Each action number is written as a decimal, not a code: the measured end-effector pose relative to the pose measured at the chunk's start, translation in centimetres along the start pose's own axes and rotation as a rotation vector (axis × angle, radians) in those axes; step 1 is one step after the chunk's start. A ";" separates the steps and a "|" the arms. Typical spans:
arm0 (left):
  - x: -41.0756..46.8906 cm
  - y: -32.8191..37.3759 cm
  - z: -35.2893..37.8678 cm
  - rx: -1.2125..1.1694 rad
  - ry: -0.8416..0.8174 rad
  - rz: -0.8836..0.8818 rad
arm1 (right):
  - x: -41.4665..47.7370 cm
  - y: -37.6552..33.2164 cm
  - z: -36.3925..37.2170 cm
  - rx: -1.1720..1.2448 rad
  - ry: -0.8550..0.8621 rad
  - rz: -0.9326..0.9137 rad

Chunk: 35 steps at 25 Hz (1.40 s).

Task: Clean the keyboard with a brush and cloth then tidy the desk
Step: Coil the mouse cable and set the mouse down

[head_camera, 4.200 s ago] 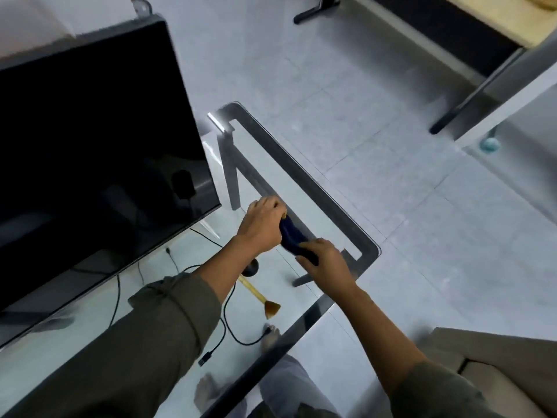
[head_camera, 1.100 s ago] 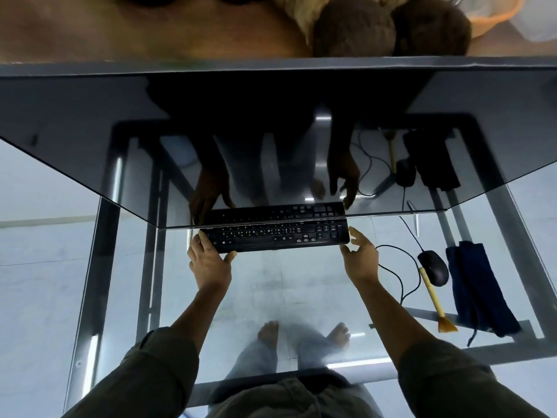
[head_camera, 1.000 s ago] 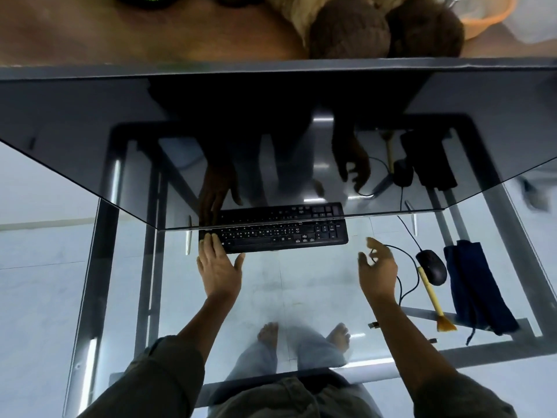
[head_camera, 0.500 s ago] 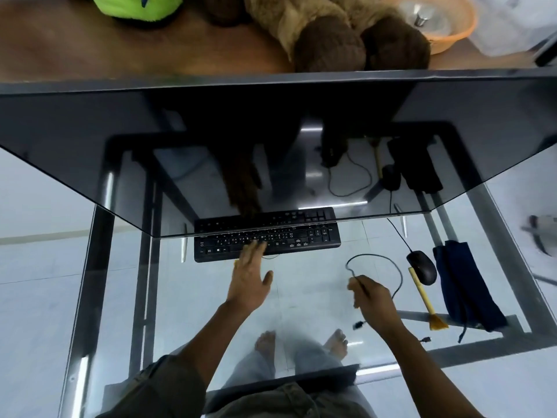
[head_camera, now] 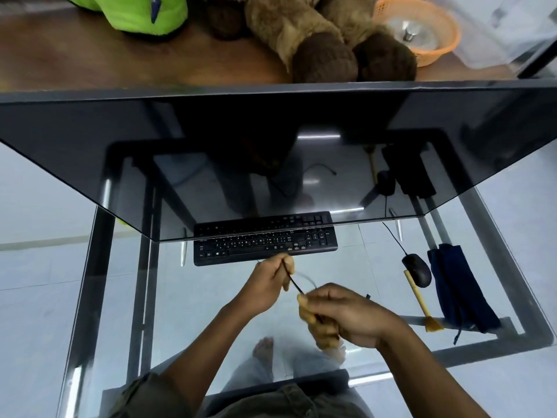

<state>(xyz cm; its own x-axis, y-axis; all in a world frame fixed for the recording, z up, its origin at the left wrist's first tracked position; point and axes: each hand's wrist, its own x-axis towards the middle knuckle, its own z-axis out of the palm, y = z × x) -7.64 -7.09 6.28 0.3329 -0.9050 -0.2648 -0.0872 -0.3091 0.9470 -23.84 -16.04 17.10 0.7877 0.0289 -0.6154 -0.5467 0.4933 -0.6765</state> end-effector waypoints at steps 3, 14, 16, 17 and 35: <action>0.0 -0.5 -1.1 0.139 0.077 -0.074 | -0.9 -1.1 1.1 0.082 -0.136 -0.047; -5.3 13.0 -3.1 0.221 -0.273 0.143 | 1.9 -4.3 -1.6 -0.592 0.658 -0.454; -5.2 15.3 -5.1 0.042 -0.217 0.168 | 1.4 -3.6 -0.2 -0.515 0.404 -0.266; -4.7 15.5 -5.8 -0.016 -0.157 0.174 | 0.9 -3.5 1.1 -0.291 0.210 -0.193; -5.4 11.4 -4.9 0.177 -0.114 0.026 | 0.4 -7.2 4.0 0.757 0.133 -0.718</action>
<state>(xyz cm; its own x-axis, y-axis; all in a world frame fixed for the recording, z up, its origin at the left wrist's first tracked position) -5.83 -4.25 19.41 0.2213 -0.9373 -0.2691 -0.2611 -0.3228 0.9097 -18.48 -16.09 23.34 0.7937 -0.5588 -0.2403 0.3930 0.7726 -0.4987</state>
